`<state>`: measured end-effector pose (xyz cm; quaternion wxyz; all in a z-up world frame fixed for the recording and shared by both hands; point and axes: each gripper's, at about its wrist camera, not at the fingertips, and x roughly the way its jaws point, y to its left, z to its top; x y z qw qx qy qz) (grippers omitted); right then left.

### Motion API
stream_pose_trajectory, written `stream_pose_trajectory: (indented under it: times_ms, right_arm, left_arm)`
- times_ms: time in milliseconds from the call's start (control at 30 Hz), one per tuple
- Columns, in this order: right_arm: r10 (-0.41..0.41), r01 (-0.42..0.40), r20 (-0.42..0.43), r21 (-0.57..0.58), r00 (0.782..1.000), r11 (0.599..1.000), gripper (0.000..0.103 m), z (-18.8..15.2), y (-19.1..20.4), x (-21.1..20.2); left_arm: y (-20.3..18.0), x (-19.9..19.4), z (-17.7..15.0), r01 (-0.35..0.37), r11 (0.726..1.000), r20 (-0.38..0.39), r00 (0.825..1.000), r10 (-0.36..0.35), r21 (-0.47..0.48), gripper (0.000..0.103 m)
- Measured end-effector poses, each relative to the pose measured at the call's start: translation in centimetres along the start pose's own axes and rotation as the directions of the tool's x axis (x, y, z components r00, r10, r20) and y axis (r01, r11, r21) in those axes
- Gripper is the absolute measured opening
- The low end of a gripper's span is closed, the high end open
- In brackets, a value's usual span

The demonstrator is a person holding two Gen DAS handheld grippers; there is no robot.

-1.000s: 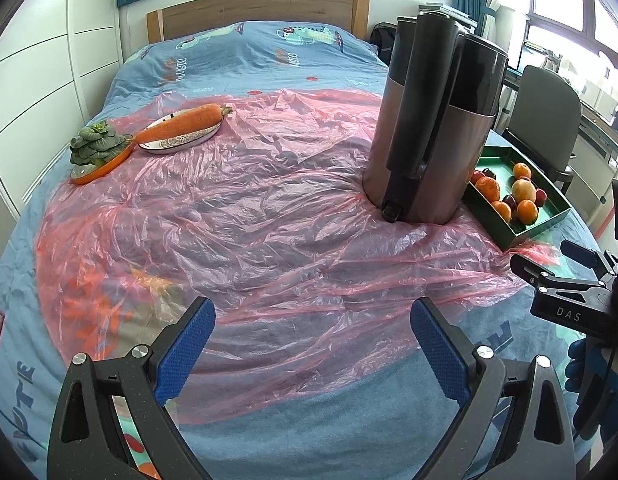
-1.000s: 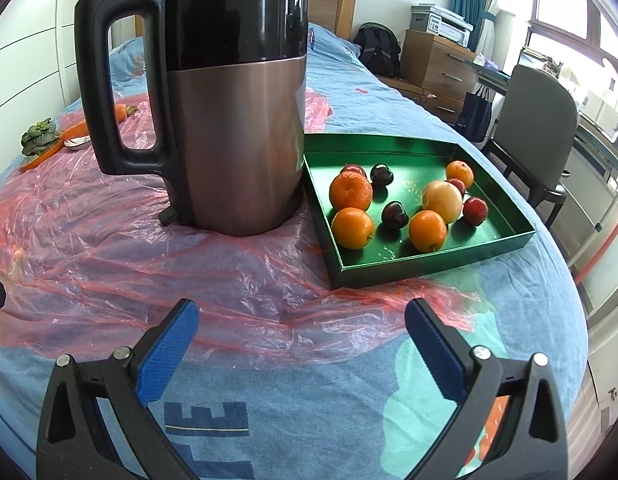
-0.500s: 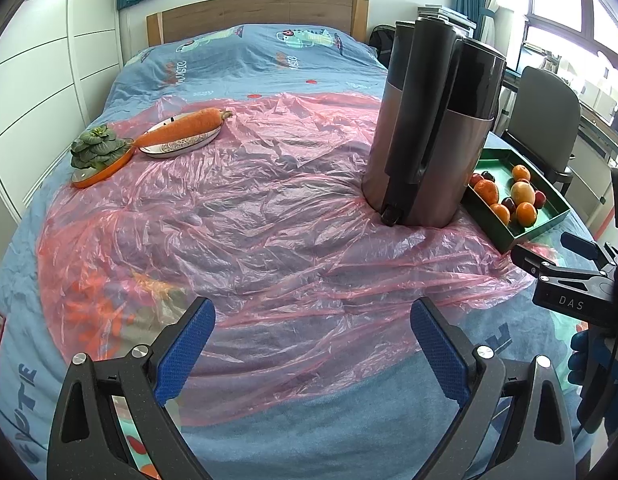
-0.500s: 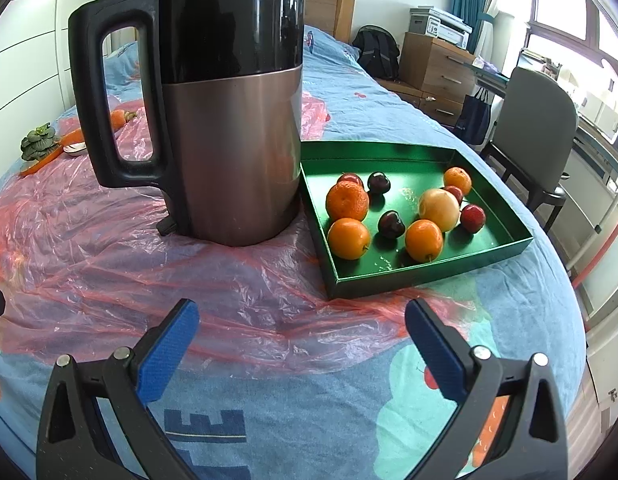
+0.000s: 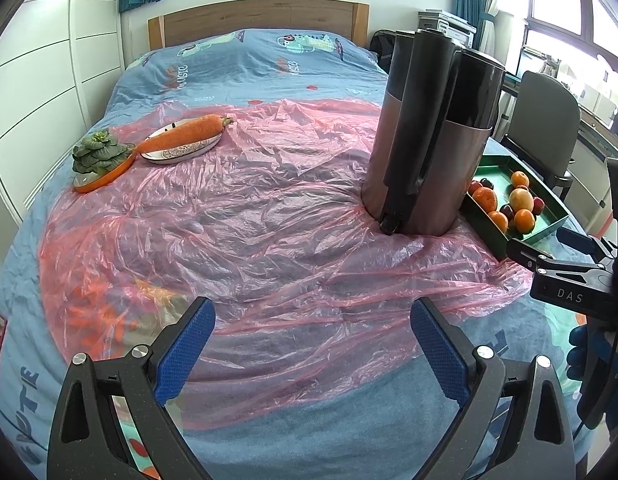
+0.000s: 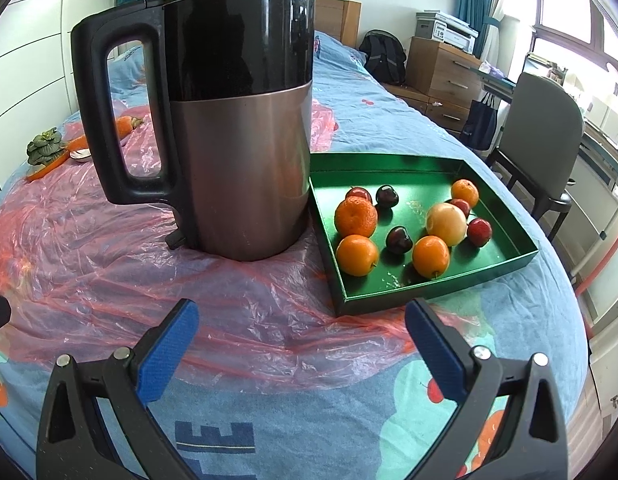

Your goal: Organize fruits

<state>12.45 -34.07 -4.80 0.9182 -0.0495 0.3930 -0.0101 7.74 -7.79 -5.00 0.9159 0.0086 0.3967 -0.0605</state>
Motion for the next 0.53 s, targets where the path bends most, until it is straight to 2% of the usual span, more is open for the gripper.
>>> stream_pose_trajectory:
  times_ms: [533]
  right_arm:
    - [0.028, -0.028, 0.020, -0.014, 0.999, 1.000, 0.103, 1.4, 0.3, -0.6]
  left_arm:
    - [-0.3, -0.5, 0.5, 0.005, 1.000, 0.012, 1.000, -0.005, -0.001, 0.096]
